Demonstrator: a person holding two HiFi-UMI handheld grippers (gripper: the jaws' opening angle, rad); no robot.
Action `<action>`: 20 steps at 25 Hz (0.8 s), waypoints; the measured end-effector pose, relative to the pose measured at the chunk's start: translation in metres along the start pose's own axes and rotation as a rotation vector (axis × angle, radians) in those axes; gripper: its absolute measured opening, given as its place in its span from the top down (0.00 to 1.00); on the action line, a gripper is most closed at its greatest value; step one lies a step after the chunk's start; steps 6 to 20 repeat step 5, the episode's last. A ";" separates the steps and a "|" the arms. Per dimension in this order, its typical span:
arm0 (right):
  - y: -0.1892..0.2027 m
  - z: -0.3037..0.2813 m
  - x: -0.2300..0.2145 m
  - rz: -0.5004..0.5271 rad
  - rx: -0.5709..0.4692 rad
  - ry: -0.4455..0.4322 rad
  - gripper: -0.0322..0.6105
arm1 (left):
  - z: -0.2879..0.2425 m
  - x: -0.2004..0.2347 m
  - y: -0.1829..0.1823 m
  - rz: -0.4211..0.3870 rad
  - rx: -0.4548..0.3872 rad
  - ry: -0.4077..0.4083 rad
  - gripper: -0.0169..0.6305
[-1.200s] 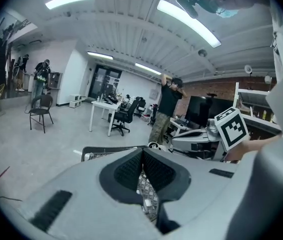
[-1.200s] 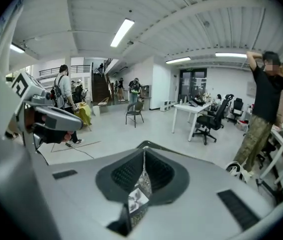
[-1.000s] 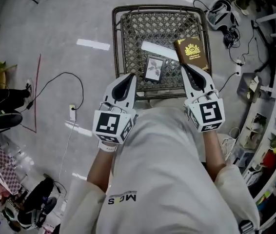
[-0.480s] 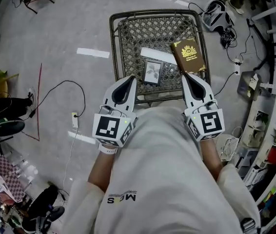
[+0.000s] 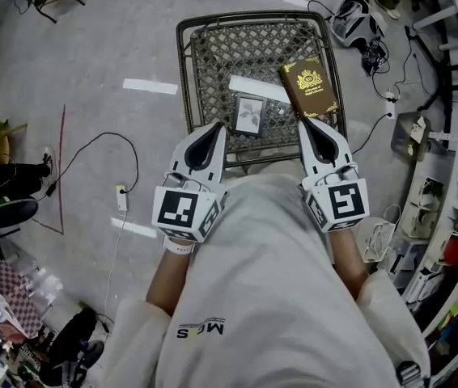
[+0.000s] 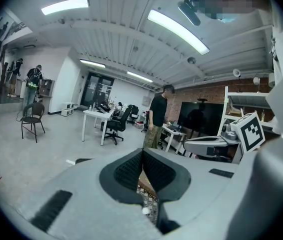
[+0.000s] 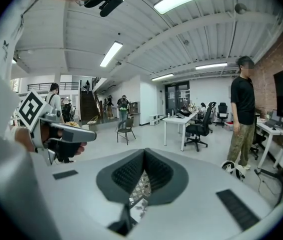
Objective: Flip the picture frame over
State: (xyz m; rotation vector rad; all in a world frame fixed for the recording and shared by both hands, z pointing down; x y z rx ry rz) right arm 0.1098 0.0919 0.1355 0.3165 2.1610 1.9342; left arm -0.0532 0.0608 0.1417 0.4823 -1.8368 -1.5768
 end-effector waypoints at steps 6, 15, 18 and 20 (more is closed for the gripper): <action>0.001 0.001 0.006 -0.009 -0.004 0.012 0.92 | 0.004 0.001 0.000 -0.002 -0.007 0.007 0.94; 0.001 0.001 0.006 -0.009 -0.004 0.012 0.92 | 0.004 0.001 0.000 -0.002 -0.007 0.007 0.94; 0.001 0.001 0.006 -0.009 -0.004 0.012 0.92 | 0.004 0.001 0.000 -0.002 -0.007 0.007 0.94; 0.001 0.001 0.006 -0.009 -0.004 0.012 0.92 | 0.004 0.001 0.000 -0.002 -0.007 0.007 0.94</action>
Point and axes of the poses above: the fingertips, and each gripper's own axes: z backward along the fingers, x to its left, y out of its underside, the point moved 2 cm from there along z, backward along the fingers, and after that the axes turned 13 degrees about -x, right-handed, at the moved point
